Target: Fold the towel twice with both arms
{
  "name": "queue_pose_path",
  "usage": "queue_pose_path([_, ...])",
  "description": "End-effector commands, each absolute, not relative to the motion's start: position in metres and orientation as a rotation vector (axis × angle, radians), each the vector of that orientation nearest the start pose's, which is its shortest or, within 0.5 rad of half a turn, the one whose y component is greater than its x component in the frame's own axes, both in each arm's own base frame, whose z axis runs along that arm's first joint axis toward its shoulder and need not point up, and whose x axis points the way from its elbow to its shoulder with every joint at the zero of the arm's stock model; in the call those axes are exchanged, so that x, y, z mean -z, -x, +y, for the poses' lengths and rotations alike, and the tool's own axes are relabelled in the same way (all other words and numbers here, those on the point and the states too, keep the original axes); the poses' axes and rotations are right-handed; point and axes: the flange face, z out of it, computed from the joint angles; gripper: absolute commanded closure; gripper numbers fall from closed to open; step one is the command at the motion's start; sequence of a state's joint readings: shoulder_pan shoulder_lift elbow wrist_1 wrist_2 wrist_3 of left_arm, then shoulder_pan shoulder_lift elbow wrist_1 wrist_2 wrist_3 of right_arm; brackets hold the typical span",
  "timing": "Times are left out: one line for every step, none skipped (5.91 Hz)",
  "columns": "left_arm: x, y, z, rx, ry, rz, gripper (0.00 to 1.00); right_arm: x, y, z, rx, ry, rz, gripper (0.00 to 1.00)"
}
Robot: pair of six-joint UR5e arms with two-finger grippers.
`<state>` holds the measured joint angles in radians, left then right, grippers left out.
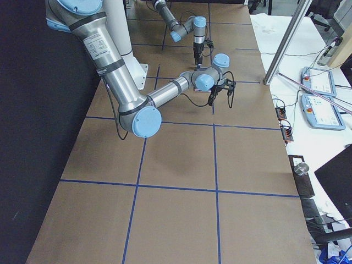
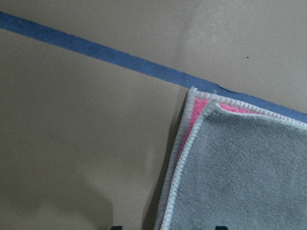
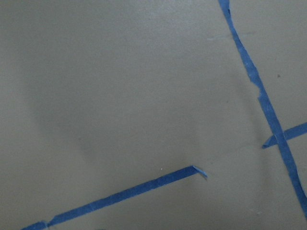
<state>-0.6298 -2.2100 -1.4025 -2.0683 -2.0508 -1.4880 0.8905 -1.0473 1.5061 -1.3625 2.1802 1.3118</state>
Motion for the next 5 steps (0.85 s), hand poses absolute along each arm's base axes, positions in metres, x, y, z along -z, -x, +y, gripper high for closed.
queue_pose_path([-0.2903,-0.5429,-0.5015,0.263,0.084,1.048,0.36,-0.3616,0.3730,-0.5881,-0.379,0.134,-0.864,0.00])
queue_pose_path([-0.2905,-0.5429,-0.5015,0.265,0.086,1.046,0.42,-0.3616,0.3721,-0.5887,-0.381,0.133,-0.864,0.00])
queue_pose_path([-0.2905,-0.5429,-0.5015,0.265,0.086,1.046,0.45,-0.3606,0.3722,-0.5890,-0.380,0.132,-0.865,0.00])
queue_pose_path([-0.2905,-0.5437,-0.5007,0.264,0.086,1.046,0.47,-0.3607,0.3714,-0.5894,-0.382,0.134,-0.865,0.00])
queue_pose_path([-0.2905,-0.5452,-0.4990,0.262,0.089,1.046,0.47,-0.3607,0.3705,-0.5900,-0.383,0.133,-0.865,0.00])
